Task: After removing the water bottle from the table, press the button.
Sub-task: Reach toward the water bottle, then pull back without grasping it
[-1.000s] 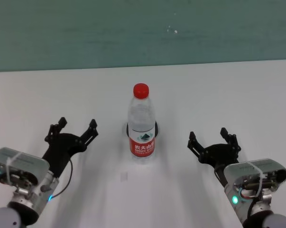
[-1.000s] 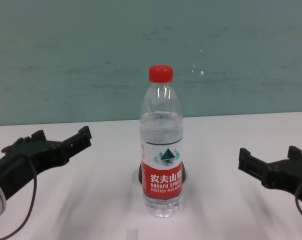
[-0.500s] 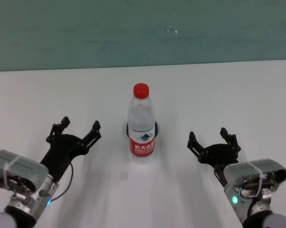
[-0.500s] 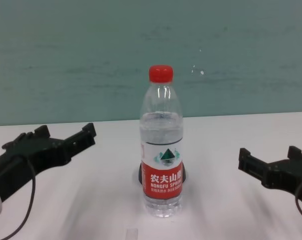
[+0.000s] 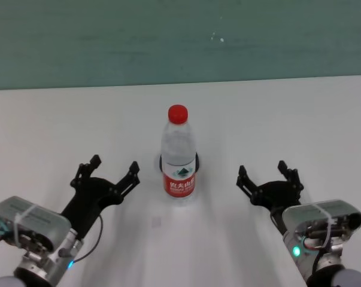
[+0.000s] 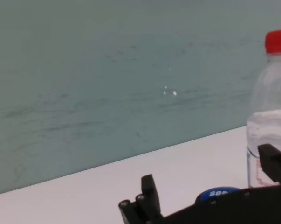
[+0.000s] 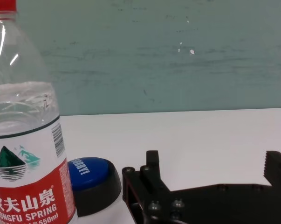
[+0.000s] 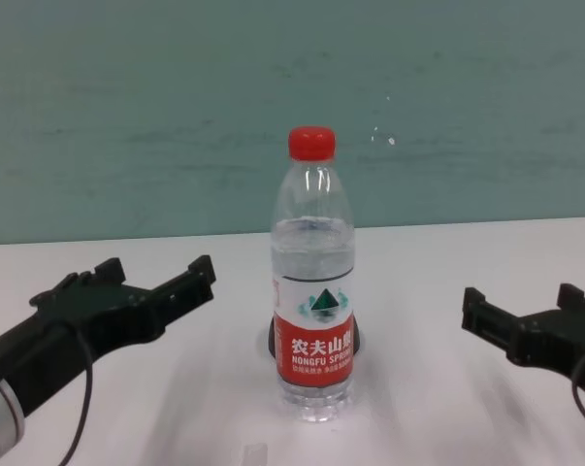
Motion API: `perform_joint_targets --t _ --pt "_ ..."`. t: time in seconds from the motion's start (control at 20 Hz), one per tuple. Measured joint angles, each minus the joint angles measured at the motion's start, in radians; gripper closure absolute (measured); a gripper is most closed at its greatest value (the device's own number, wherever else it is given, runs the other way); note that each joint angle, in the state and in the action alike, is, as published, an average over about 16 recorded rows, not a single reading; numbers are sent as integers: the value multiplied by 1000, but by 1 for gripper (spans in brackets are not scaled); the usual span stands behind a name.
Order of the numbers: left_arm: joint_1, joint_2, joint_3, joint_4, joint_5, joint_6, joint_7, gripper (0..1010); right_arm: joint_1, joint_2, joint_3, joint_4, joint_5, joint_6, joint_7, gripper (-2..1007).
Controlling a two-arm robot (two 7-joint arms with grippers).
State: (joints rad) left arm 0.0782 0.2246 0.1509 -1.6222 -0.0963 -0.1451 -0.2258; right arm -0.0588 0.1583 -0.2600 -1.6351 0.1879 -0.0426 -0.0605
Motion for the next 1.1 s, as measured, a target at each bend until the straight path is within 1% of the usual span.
perform_joint_targets --t 0.5,0.75,1.1 --pt "1 10 39 -6 2 -7 -23 7 0 0 0 0 0 0 0 5" --pt "-10 13 59 2 6 -10 -30 7 0 0 0 0 0 0 0 5" --pt "-34 15 79 20 14 -9 -34 7 0 0 0 0 0 0 0 5"
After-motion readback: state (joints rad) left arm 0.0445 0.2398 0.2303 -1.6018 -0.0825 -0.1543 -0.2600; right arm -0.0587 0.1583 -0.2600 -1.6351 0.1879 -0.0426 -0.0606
